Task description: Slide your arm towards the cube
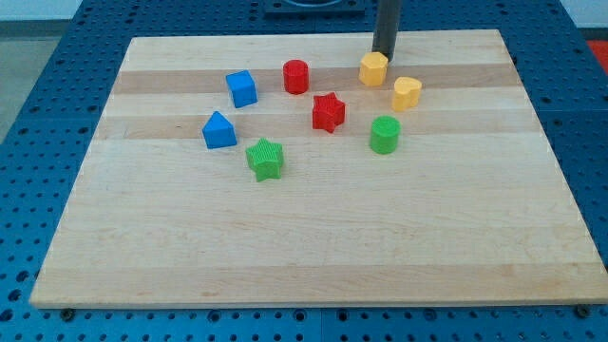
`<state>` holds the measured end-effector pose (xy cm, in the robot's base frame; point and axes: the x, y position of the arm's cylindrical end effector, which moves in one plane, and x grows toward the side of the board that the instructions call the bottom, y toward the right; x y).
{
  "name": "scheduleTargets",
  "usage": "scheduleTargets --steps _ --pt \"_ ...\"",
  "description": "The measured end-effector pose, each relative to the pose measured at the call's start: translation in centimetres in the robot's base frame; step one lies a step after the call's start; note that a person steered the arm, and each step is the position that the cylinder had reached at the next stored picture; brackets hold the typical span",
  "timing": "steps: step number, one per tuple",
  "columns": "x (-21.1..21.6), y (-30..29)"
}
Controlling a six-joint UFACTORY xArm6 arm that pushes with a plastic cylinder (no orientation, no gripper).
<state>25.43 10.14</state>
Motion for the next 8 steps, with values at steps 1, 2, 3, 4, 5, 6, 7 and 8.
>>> scheduleTargets --steps 1,2,3,4,5,6,7,8 --pt "0.7 -0.5" --pt "0.7 -0.7" --pt "0.7 -0.7" --pt "-1.5 -3.3" --pt "-3.2 -9.2" --pt "-3.2 -9.6" --pt "-3.0 -15.2" --pt "-1.9 -19.1"
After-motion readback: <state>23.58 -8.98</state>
